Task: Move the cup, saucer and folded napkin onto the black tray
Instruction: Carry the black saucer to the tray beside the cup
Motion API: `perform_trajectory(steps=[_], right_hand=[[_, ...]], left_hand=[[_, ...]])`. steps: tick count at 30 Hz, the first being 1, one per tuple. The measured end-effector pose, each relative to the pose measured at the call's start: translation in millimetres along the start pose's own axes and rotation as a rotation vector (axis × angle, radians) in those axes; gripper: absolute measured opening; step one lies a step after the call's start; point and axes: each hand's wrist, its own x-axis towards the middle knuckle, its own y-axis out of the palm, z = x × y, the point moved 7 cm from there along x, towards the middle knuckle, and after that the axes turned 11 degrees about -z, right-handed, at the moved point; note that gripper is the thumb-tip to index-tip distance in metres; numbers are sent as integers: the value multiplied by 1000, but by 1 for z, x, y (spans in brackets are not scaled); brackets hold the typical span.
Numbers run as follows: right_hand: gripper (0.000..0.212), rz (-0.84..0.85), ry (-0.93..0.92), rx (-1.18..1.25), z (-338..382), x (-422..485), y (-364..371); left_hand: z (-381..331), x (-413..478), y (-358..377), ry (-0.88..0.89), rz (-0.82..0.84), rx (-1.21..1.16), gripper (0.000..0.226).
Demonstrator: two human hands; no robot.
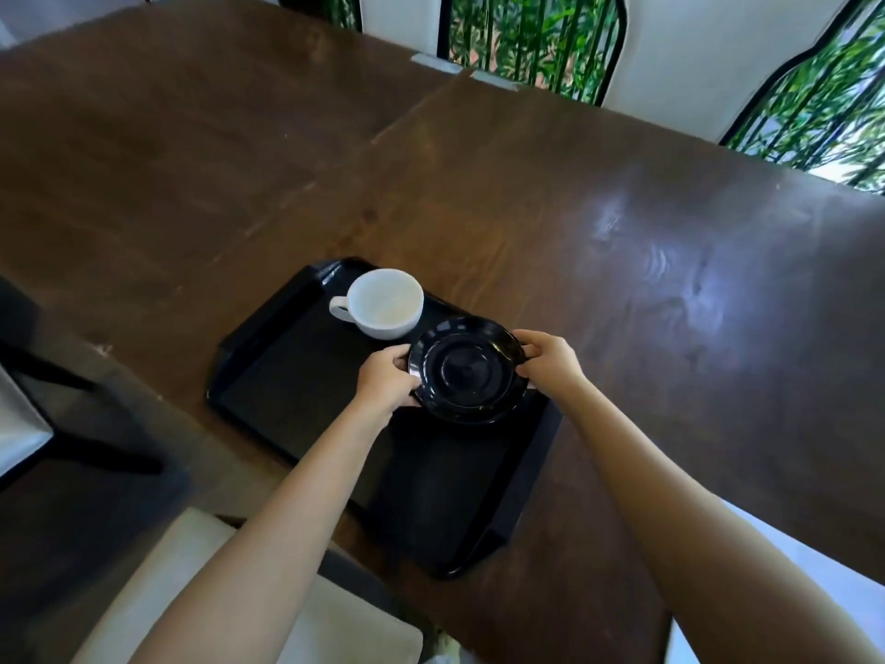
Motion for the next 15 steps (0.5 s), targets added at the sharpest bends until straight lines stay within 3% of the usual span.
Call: perform_trajectory(steps=[9, 15], right_hand=[[61, -29, -55, -120, -12, 3, 8], [62, 7, -83, -167, -9, 3, 12]], left_hand=[[6, 3, 2, 61, -48, 70, 51], [6, 7, 1, 97, -48, 131, 33]])
